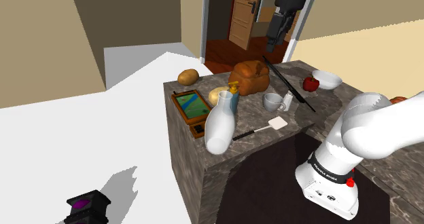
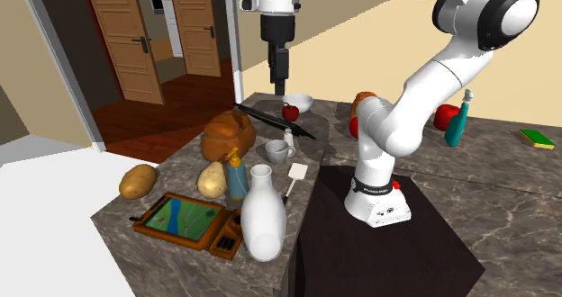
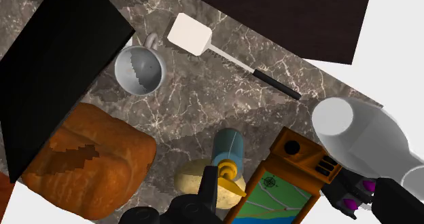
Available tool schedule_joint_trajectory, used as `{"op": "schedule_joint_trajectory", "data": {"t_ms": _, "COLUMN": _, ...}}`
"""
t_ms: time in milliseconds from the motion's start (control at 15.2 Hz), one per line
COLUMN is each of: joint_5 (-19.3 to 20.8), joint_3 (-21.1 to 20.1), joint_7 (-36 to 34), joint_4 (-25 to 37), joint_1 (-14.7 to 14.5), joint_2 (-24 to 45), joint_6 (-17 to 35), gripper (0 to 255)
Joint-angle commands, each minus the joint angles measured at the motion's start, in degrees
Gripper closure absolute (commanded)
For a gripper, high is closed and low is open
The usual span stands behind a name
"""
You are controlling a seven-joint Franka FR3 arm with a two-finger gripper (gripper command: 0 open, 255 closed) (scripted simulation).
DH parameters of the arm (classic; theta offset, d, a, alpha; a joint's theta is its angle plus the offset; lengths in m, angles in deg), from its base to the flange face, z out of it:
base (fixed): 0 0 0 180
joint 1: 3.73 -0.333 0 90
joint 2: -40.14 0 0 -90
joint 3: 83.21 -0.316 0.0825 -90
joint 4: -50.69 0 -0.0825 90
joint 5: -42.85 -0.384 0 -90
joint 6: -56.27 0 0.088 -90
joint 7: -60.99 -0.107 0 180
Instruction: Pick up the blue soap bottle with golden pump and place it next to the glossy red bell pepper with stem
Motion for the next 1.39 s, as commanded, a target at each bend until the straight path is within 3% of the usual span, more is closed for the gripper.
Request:
{"op": "schedule_joint_trajectory", "data": {"t_ms": 0, "joint_5": 0.00, "joint_3": 0.00, "joint_7": 0.00, "joint_4": 0.00, "joint_1": 0.00, "joint_2": 0.00, "joint_6": 0.00, "gripper": 0}}
{"op": "schedule_joint_trajectory", "data": {"t_ms": 660, "joint_5": 2.61, "joint_3": -2.02, "joint_7": -3.41, "joint_4": 3.63, "joint_1": 2.06, "joint_2": 22.07, "joint_6": 8.61, "gripper": 0}}
{"op": "schedule_joint_trajectory", "data": {"t_ms": 1320, "joint_5": 6.68, "joint_3": -2.44, "joint_7": -7.67, "joint_4": 12.88, "joint_1": 3.36, "joint_2": 45.71, "joint_6": 12.88, "gripper": 0}}
